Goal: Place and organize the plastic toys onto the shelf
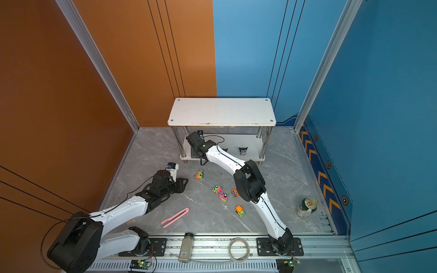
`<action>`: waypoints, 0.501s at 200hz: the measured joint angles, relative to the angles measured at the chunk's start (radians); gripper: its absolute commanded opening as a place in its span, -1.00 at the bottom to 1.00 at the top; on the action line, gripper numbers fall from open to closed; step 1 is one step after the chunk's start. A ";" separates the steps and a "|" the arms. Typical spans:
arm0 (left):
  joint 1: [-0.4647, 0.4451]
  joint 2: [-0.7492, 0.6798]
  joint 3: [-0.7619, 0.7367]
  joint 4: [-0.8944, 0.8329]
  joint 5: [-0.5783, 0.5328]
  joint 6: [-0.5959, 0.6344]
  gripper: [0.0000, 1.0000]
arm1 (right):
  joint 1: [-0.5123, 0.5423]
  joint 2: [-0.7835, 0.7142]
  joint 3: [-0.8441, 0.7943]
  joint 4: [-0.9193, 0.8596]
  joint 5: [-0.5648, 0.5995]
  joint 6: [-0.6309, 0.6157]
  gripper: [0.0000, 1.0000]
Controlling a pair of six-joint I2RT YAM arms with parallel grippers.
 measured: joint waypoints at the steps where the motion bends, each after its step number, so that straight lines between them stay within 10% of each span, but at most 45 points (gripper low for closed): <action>1: 0.000 0.000 0.000 0.000 0.000 0.000 -0.27 | 0.000 0.000 -0.001 0.000 0.001 0.000 -0.33; 100: 0.001 0.000 0.000 0.000 0.005 0.000 -0.28 | -0.002 -0.086 -0.154 0.069 0.046 0.128 -0.38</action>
